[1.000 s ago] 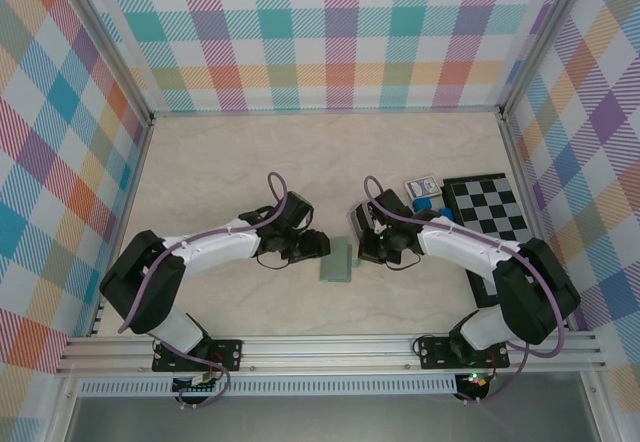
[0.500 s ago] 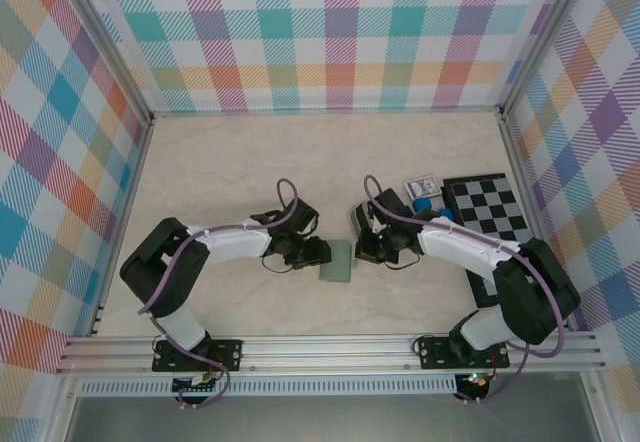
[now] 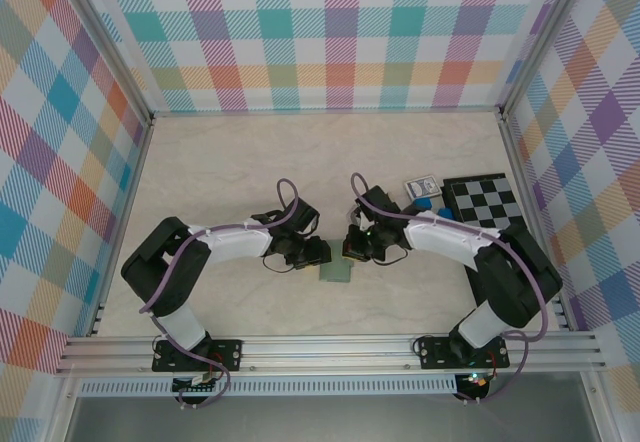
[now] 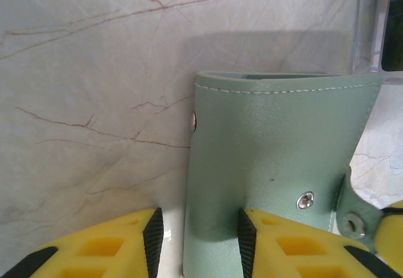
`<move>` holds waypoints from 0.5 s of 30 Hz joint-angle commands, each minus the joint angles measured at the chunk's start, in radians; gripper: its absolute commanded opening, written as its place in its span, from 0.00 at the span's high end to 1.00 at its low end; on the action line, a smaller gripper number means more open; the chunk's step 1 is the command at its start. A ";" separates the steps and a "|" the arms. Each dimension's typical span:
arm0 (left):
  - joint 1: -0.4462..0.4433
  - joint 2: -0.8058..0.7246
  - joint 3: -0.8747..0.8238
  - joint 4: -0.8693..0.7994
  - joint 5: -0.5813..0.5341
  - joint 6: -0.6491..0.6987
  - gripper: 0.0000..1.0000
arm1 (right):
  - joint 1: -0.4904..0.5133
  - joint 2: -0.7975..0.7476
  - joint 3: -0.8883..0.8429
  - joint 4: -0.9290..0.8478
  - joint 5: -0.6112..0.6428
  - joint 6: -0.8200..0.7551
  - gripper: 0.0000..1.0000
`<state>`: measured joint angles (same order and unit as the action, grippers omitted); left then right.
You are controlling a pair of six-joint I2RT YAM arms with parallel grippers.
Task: Put the credit cards into the card holder
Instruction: Close the button on the card holder.
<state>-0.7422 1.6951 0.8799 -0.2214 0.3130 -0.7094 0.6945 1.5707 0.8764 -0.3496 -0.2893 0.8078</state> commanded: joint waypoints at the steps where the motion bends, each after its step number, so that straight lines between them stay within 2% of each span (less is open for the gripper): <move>1: -0.025 0.043 -0.001 0.045 0.005 -0.011 0.63 | 0.017 0.024 0.036 0.021 -0.005 0.024 1.00; 9: -0.026 0.040 0.000 0.048 0.009 -0.009 0.63 | 0.022 0.050 0.041 0.026 0.027 0.040 1.00; 15: -0.027 0.046 0.003 0.048 0.013 -0.008 0.63 | 0.026 0.084 0.061 0.030 0.002 0.038 1.00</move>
<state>-0.7448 1.7000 0.8799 -0.2096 0.3157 -0.7139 0.7097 1.6375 0.9112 -0.3359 -0.2745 0.8341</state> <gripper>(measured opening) 0.371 0.044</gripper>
